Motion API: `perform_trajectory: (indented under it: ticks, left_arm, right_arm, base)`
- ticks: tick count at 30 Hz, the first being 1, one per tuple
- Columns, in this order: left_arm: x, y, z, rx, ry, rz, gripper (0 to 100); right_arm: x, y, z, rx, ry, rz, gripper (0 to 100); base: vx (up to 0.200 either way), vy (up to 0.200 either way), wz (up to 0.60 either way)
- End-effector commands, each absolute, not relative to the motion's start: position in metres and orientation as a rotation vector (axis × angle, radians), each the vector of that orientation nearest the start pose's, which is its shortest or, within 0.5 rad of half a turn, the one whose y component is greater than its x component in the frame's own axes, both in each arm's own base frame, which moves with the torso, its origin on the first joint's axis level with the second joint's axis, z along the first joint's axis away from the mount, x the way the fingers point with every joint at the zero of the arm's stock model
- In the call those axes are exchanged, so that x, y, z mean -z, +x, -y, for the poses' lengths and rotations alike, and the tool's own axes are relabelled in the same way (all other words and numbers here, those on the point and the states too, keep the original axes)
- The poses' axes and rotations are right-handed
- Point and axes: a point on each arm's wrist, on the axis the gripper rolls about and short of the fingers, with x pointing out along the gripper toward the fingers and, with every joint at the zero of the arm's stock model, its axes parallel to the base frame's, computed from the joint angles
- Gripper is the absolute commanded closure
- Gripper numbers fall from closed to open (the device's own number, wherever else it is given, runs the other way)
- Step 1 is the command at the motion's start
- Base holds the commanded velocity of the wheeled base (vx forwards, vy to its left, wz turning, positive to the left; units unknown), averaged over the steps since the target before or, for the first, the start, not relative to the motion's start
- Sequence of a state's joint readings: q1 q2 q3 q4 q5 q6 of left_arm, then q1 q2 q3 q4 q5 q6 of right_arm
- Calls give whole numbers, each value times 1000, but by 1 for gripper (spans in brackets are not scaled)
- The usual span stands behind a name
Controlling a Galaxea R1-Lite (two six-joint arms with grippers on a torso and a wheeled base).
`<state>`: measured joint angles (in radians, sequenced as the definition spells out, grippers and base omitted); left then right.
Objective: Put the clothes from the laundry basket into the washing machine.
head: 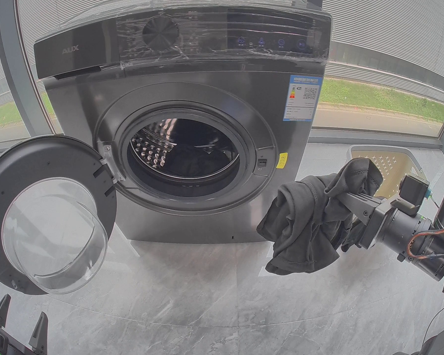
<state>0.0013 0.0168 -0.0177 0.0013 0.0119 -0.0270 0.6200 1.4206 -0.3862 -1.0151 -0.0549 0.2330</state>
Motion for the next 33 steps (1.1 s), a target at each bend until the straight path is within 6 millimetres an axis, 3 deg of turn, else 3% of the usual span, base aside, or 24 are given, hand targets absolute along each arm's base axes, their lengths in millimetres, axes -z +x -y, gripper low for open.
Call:
perform_trajectory:
  ticks: [1,33]
  left_arm:
    - [-76,-23,0,-15,-28,0,0]
    - [-76,-23,0,-14,-26,0,0]
  right_arm:
    - [-182,173,-122,-561,219,-88,100]
    - [-179,172,-122,-567,216,-102,100]
  base:
    - [0,0,0]
    - [0,0,0]
